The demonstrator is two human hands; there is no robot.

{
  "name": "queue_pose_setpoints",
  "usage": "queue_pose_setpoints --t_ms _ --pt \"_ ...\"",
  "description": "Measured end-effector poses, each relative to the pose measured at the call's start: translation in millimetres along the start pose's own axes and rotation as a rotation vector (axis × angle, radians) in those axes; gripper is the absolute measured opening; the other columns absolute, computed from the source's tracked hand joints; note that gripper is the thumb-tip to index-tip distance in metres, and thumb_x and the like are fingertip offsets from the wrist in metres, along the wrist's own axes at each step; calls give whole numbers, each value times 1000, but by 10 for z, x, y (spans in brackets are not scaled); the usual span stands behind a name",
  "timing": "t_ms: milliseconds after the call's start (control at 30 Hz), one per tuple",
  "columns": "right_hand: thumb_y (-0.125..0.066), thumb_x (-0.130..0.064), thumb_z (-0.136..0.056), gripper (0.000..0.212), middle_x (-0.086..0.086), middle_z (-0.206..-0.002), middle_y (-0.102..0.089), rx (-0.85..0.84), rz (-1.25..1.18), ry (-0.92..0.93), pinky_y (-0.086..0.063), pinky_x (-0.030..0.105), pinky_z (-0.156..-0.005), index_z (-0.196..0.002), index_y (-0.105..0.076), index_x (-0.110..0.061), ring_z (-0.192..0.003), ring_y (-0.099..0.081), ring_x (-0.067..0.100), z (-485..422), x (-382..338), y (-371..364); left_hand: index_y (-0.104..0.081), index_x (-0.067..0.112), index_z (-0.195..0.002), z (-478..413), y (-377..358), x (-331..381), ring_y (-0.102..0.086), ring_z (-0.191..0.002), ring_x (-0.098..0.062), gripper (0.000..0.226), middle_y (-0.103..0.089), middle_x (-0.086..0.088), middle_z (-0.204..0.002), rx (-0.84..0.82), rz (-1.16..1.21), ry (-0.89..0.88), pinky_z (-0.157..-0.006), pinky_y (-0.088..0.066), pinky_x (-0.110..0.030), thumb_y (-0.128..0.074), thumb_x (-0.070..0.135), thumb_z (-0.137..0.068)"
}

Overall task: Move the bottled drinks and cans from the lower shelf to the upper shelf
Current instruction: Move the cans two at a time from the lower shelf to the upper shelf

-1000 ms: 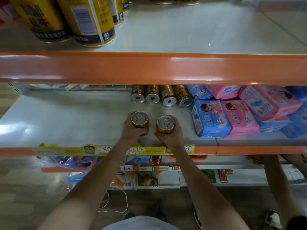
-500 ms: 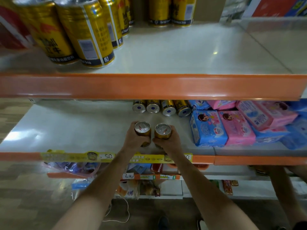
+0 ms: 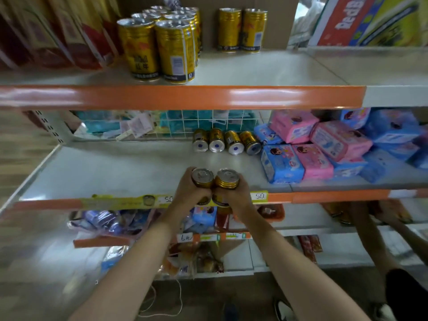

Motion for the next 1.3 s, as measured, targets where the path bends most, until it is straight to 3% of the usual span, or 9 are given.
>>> queue_pose_setpoints --t_ms 100,233,300,400,633,733,833,1200,1300 --pt "-84 0 -65 36 4 -87 -73 -24 -15 17 -58 25 -70 -94 -69 -14 -79 -71 13 331 -45 -23 -56 12 -99 286 137 -41 -66 -79 -15 50 -66 -4 -88 -45 69 -1 -60 -50 -21 -74 -5 -55" --pt "-82 -9 -57 45 17 -93 -74 -22 -40 -33 -60 50 -78 -99 -68 -1 -86 -72 30 612 -24 -22 -57 -1 -66 518 173 29 -59 -58 -16 27 -58 -5 -59 -145 -27 -31 -53 -43 -31 -68 5 -42" --pt "-86 -13 -57 53 6 -96 -74 6 -23 -46 -59 36 -78 -106 -66 -10 -90 -71 20 764 -190 3 -59 4 -64 599 185 99 -61 -60 -14 28 -60 1 -59 -130 -37 -7 -52 -44 -26 -69 9 -38" --pt "-79 3 -67 34 -10 -76 -70 2 -35 2 -52 13 -61 -86 -65 -21 -70 -66 -4 898 -387 124 -61 13 -54 743 206 311 -57 -57 -10 21 -59 5 -56 -115 -21 -33 -54 -45 -25 -70 4 -38" --pt "-79 8 -64 36 -5 -83 -74 -18 -75 141 -55 19 -67 -90 -70 -16 -77 -69 7 968 -861 493 -50 3 -114 881 149 887 -58 -89 -21 68 -62 -7 -100 -41 92 -13 -61 -47 -21 -78 -8 -53" --pt "-81 -2 -56 49 2 -96 -75 -31 -128 175 -58 30 -77 -103 -69 -15 -86 -70 14 965 -1173 670 -50 12 -110 905 179 1263 -58 -91 -22 67 -60 -6 -103 -38 60 -29 -68 -51 -30 -79 1 -50" --pt "-75 12 -64 38 1 -87 -73 -50 -161 234 -56 35 -79 -89 -69 -16 -78 -66 15 942 -1521 814 -51 13 -108 894 219 1643 -61 -97 -26 77 -62 -8 -106 -21 57 -78 -82 -56 -42 -77 13 -35" --pt "-77 5 -67 30 4 -89 -75 -75 -142 391 -57 38 -87 -87 -73 -16 -85 -69 18 824 -2666 1129 -53 17 -113 839 510 2809 -61 -99 -24 84 -63 -4 -107 14 49 -217 -84 -56 -44 -80 20 -34" --pt "-74 9 -69 31 6 -87 -73 -83 -155 432 -58 31 -78 -92 -71 -11 -78 -68 16 810 -2877 1127 -52 15 -116 834 591 3033 -59 -101 -25 85 -61 -4 -110 40 61 -248 -87 -55 -44 -78 20 -35"
Point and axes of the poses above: each hand's wrist, its own z-axis away from the middle knuckle, its own y-axis out of the back of the hand, x = y × z, the point moved 2 cm from there along -z, towards the middle knuckle
